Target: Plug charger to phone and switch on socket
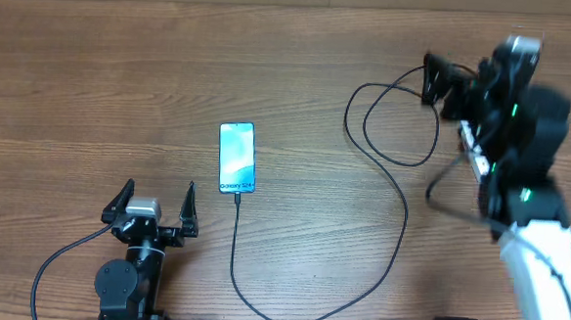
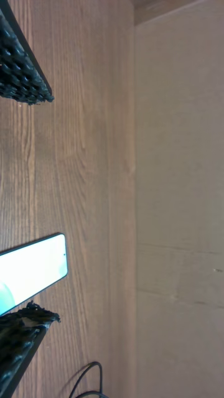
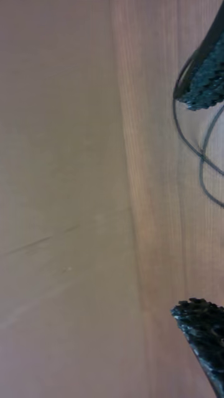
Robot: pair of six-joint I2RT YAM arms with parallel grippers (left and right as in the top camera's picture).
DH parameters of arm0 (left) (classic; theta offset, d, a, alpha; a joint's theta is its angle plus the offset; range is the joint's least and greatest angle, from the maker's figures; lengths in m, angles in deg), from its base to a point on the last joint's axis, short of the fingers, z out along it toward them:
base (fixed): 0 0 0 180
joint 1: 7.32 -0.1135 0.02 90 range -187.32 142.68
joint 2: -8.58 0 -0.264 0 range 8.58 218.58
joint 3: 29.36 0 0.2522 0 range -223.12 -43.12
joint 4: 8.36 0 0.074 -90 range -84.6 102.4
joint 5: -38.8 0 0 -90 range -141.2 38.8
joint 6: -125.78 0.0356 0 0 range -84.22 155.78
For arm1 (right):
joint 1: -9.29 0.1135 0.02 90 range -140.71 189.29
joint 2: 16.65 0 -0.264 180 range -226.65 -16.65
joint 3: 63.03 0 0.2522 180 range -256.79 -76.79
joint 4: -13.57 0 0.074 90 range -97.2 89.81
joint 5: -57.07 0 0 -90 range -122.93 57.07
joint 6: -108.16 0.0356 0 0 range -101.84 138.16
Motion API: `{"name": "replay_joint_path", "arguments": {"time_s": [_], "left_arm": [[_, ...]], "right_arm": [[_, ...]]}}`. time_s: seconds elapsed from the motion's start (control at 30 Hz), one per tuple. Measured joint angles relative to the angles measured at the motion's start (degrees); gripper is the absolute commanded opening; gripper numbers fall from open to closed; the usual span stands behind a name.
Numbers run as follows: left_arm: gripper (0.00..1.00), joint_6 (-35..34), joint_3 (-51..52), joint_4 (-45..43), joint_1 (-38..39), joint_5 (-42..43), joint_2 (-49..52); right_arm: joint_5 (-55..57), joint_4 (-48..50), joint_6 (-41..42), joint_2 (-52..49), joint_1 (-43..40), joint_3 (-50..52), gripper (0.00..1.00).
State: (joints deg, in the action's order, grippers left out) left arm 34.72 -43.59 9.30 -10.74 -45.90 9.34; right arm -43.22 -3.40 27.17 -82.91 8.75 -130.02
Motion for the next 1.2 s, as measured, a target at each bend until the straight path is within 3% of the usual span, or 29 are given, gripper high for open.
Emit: {"name": "replay_joint_path", "arguments": {"time_s": [0.13, 0.5, 0.83, 1.2], "left_arm": [[1.0, 0.0, 0.0, 0.0, 0.0, 0.0, 0.0], [0.99, 0.0, 0.0, 0.0, 0.0, 0.0, 0.0], [0.99, 0.0, 0.0, 0.0, 0.0, 0.0, 0.0], [1.0, 0.0, 0.0, 0.0, 0.0, 0.0, 0.0]], "right_arm": [[0.1, 8.1, -1.9, 11.2, 0.0, 14.4, 0.99], [2.4, 8.2, -8.1, 38.7, 0.0, 36.5, 1.0], [3.3, 6.1, -8.8, 52.5, 0.0, 47.4, 1.0], [5.0, -6.6, -8.9, 65.4, 0.0, 50.1, 1.0]]}}
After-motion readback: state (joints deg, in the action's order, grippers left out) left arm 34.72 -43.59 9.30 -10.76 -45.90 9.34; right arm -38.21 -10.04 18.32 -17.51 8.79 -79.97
